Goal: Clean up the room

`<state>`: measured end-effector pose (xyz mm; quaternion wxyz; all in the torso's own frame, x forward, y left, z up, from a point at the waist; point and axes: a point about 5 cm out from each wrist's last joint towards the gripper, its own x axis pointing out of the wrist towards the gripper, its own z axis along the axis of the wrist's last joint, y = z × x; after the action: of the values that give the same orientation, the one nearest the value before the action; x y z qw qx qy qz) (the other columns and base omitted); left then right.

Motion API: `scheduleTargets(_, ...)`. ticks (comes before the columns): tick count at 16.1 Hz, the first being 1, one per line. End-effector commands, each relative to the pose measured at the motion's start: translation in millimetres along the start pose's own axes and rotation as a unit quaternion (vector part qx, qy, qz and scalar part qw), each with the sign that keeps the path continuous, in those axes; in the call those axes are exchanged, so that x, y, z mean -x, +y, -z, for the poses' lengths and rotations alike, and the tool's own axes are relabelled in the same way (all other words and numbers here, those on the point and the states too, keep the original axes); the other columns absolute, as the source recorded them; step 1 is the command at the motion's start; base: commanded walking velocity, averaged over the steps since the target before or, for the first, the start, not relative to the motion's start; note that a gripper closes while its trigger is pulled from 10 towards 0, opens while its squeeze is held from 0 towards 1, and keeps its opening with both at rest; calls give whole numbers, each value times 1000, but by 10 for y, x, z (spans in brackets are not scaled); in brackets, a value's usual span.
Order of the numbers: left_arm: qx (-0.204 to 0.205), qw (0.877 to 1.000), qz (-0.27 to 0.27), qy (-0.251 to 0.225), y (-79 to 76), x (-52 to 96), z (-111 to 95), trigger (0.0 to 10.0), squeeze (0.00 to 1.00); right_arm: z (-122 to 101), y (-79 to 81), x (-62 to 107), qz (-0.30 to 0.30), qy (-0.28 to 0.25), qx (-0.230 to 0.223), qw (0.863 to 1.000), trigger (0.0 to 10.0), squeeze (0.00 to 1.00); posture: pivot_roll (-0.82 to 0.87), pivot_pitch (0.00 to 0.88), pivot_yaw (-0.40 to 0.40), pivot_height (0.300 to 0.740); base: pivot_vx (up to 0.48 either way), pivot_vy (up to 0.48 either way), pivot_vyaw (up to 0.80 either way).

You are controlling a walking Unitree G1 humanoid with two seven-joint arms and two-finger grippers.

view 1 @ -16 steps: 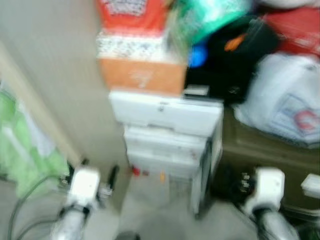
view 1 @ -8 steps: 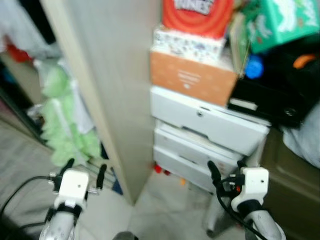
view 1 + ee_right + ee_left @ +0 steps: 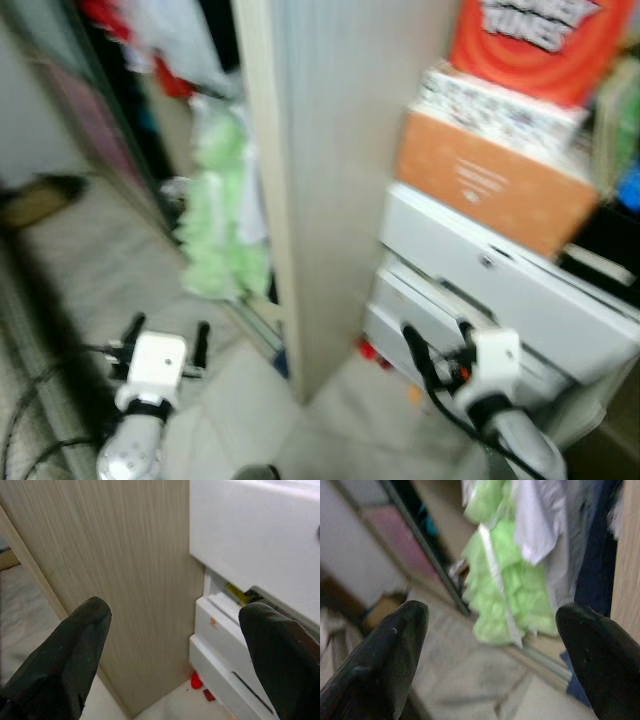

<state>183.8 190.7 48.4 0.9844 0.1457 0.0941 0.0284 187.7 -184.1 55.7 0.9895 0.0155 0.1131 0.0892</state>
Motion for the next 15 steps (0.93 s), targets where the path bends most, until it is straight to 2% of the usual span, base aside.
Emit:
scheduleTargets(1,6,1000,-13,13,61,-48,20,10000,0,-5,1,-20,-8,2,-5,1000,10000,0,-57,36,-3,740,0,0,800)
scheduleTargets(8,25,1000,-18,1,-19,-151,-115,10000,0,-73,58,-132,-74,13,-7,997,10000,0,-72,24,0,740,0,0,800)
scheduleTargets(15,30,999,-12,9,-73,-135,-137,10000,0,44,-1,12,-103,51,-11,993,10000,0,-75,34,-1,740,0,0,800)
